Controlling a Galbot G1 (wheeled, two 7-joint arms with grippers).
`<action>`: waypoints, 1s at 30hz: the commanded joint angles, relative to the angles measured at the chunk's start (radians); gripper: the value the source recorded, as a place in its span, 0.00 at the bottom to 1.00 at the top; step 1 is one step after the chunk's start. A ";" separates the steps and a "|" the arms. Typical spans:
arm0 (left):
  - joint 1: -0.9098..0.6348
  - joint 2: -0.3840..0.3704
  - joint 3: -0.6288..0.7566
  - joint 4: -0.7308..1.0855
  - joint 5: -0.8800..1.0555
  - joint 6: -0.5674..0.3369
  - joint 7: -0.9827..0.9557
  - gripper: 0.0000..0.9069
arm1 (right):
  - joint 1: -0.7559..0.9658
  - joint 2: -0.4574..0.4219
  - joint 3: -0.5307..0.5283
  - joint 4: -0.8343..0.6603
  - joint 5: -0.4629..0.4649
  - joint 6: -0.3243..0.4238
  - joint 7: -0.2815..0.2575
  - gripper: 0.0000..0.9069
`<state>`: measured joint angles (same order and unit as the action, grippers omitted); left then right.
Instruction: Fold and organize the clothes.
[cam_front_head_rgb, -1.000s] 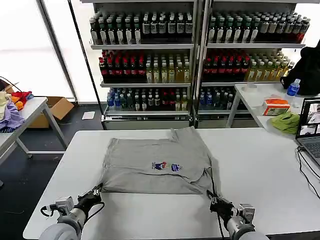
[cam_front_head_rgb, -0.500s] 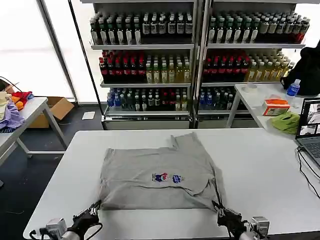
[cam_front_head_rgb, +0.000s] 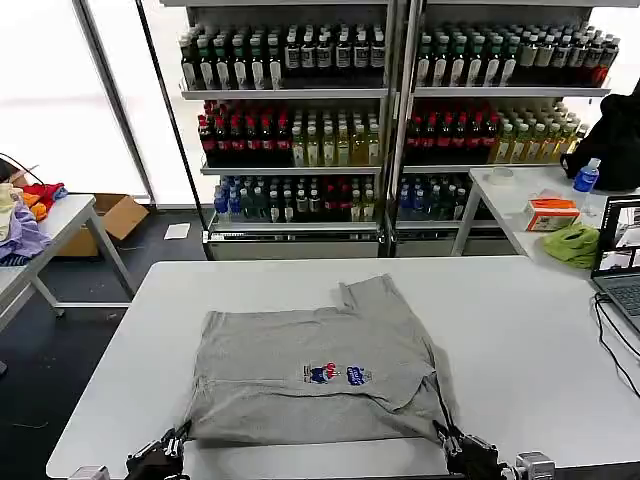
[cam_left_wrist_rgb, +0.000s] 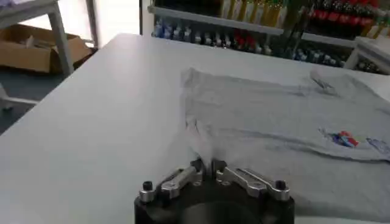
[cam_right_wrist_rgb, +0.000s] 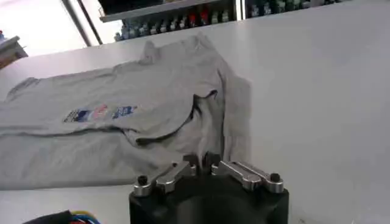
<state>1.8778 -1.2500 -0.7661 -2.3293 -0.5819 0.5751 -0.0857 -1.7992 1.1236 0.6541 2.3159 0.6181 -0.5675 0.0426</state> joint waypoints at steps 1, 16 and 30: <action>0.026 0.051 -0.205 0.013 -0.097 0.003 0.051 1.00 | 0.066 -0.005 0.077 0.023 -0.003 -0.010 -0.060 1.00; -0.430 0.312 0.017 0.347 -0.212 0.002 0.164 1.00 | 0.894 -0.141 -0.183 -0.525 0.044 -0.014 -0.250 1.00; -0.855 0.377 0.364 0.695 -0.209 0.002 0.171 1.00 | 1.235 0.027 -0.387 -1.042 -0.065 -0.011 -0.301 1.00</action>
<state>1.3560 -0.9384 -0.6465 -1.9137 -0.7721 0.5768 0.0707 -0.8442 1.0830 0.3905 1.6014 0.6004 -0.5790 -0.2086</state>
